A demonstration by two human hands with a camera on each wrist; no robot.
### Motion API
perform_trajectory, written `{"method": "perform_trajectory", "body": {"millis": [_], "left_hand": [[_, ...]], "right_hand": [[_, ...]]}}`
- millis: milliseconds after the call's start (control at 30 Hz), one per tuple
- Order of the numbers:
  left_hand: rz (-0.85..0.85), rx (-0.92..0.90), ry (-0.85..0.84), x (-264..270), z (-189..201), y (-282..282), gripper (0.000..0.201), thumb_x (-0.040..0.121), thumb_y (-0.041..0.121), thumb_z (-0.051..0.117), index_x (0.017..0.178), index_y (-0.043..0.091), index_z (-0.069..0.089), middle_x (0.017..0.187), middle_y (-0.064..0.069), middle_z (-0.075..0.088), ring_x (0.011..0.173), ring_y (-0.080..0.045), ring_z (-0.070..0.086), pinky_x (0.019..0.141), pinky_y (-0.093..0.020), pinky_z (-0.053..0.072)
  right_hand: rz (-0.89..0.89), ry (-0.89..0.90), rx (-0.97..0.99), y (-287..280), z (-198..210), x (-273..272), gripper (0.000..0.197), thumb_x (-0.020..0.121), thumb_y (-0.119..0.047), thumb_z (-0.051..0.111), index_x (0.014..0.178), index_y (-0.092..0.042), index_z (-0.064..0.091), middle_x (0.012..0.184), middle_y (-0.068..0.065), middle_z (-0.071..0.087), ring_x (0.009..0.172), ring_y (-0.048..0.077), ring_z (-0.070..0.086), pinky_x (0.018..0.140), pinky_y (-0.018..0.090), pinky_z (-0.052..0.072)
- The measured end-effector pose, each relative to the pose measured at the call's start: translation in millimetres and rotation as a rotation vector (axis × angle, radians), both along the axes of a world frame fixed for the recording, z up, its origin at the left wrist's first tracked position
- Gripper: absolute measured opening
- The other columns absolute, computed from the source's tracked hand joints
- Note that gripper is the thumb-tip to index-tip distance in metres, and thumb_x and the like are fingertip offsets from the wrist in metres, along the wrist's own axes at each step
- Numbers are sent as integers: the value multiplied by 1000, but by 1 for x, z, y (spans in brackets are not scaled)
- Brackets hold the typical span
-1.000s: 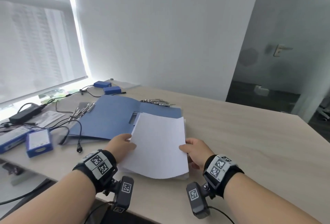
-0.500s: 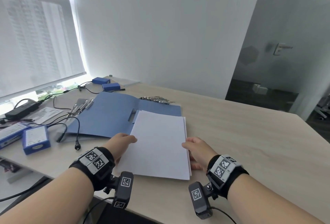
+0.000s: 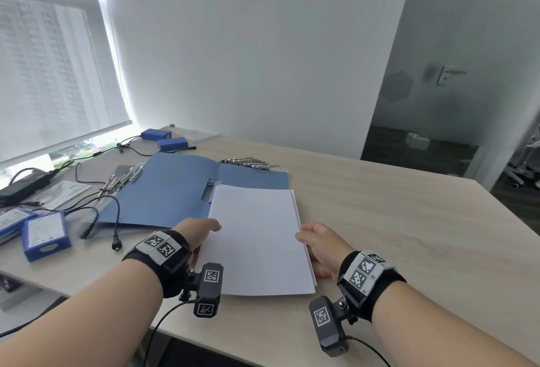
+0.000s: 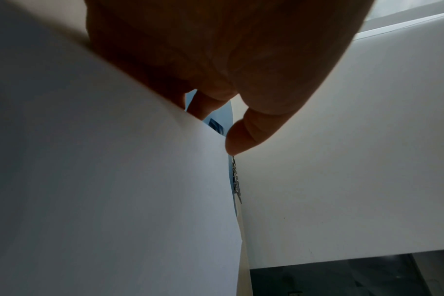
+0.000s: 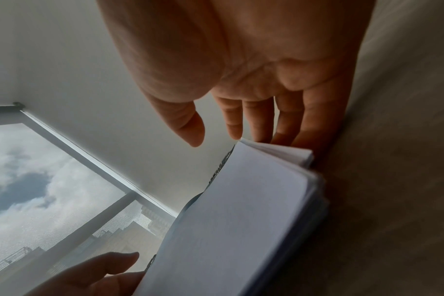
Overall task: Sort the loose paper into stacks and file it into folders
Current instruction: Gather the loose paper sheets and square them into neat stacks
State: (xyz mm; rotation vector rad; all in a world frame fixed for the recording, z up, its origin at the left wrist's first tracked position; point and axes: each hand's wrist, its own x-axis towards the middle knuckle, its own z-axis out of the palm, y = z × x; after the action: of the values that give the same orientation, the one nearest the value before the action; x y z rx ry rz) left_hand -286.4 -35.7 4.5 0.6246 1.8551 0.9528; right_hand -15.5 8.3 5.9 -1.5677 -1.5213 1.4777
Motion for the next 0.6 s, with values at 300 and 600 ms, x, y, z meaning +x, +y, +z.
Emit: {"method": "perform_trajectory", "body": {"millis": [300, 600], "left_hand": [[-110, 2, 176, 9, 5, 7, 33, 93, 23, 65, 114, -2, 58, 105, -22, 66, 91, -39, 66, 73, -35, 46], [-121, 50, -34, 1, -15, 11, 61, 64, 6, 73, 122, -1, 53, 108, -30, 69, 93, -52, 70, 83, -70, 54]], "right_hand": [[10, -37, 26, -1, 2, 1, 44, 77, -43, 64, 119, -30, 59, 119, -4, 65, 111, 18, 63, 100, 48, 54], [15, -15, 31, -2, -1, 5, 35, 92, -34, 63, 125, -27, 56, 121, -6, 61, 113, 15, 58, 104, 47, 50]]}}
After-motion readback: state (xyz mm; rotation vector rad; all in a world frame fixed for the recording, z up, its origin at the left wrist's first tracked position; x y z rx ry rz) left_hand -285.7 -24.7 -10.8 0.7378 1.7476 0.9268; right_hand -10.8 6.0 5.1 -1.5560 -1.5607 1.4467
